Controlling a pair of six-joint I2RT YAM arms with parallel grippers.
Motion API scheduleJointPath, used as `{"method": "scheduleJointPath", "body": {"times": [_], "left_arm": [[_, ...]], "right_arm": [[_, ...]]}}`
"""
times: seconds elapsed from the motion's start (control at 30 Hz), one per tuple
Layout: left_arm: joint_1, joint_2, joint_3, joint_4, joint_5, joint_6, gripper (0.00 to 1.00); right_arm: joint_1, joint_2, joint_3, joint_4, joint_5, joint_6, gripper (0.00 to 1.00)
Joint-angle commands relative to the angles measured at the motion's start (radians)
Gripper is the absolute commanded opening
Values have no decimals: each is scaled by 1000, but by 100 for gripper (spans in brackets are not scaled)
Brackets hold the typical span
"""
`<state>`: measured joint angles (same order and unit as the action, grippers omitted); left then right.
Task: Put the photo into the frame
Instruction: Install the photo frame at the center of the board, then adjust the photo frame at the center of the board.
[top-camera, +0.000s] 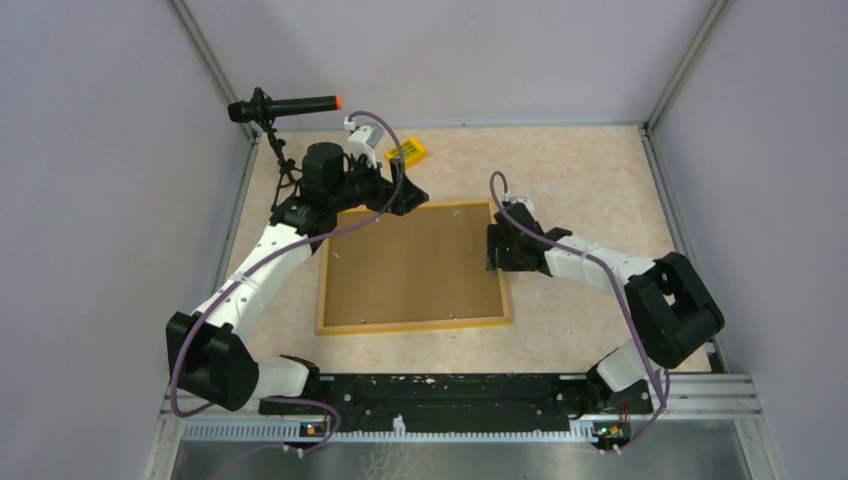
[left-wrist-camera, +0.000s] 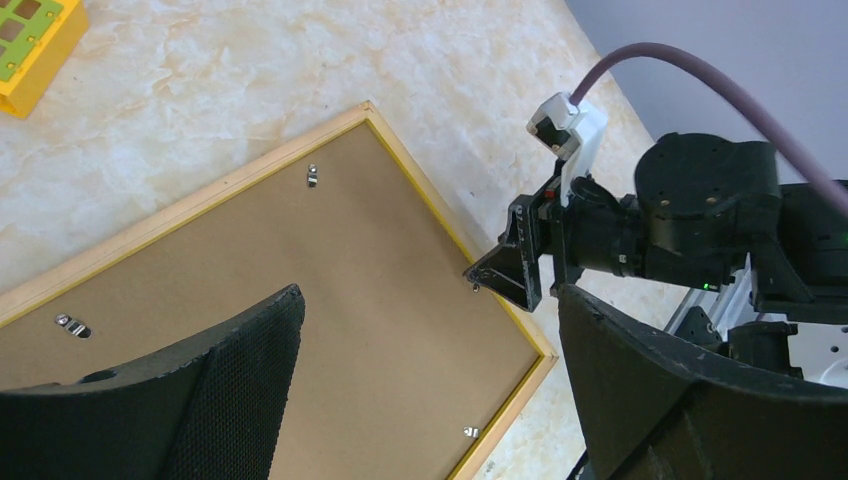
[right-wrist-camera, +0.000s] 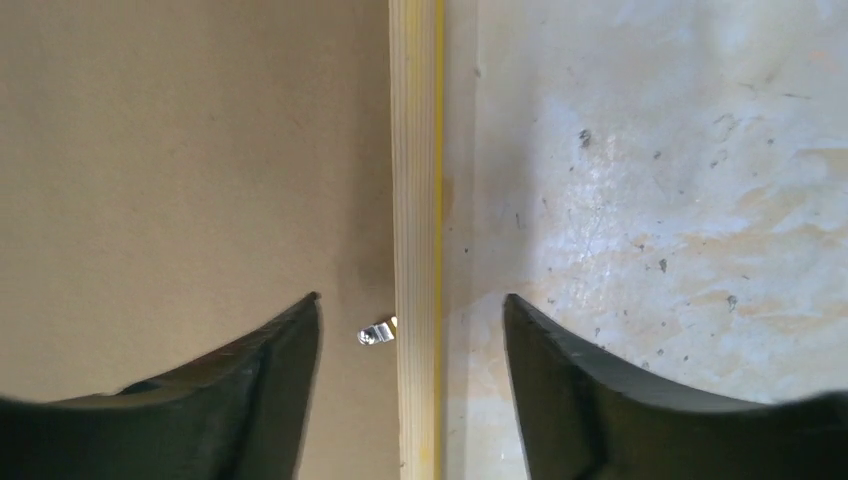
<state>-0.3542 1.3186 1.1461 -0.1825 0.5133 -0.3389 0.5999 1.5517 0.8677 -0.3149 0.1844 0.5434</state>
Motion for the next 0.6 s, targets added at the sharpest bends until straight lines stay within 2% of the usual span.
{"method": "scheduleJointPath", "body": {"times": [0.0, 0.1, 0.27, 0.5, 0.57], "left_arm": [[3, -4, -7, 44, 22, -5, 99], [3, -6, -8, 44, 12, 1, 99], [3, 1, -8, 44, 15, 1, 99], [3, 16, -6, 44, 18, 1, 99], [5, 19, -6, 44, 19, 1, 99]], "right_arm": [[1, -43, 68, 60, 76, -116, 74], [-6, 44, 169, 27, 115, -172, 83], [-50, 216, 334, -36, 169, -151, 83], [-93, 340, 419, -25, 98, -80, 61], [-94, 361, 426, -23, 101, -66, 49]]}}
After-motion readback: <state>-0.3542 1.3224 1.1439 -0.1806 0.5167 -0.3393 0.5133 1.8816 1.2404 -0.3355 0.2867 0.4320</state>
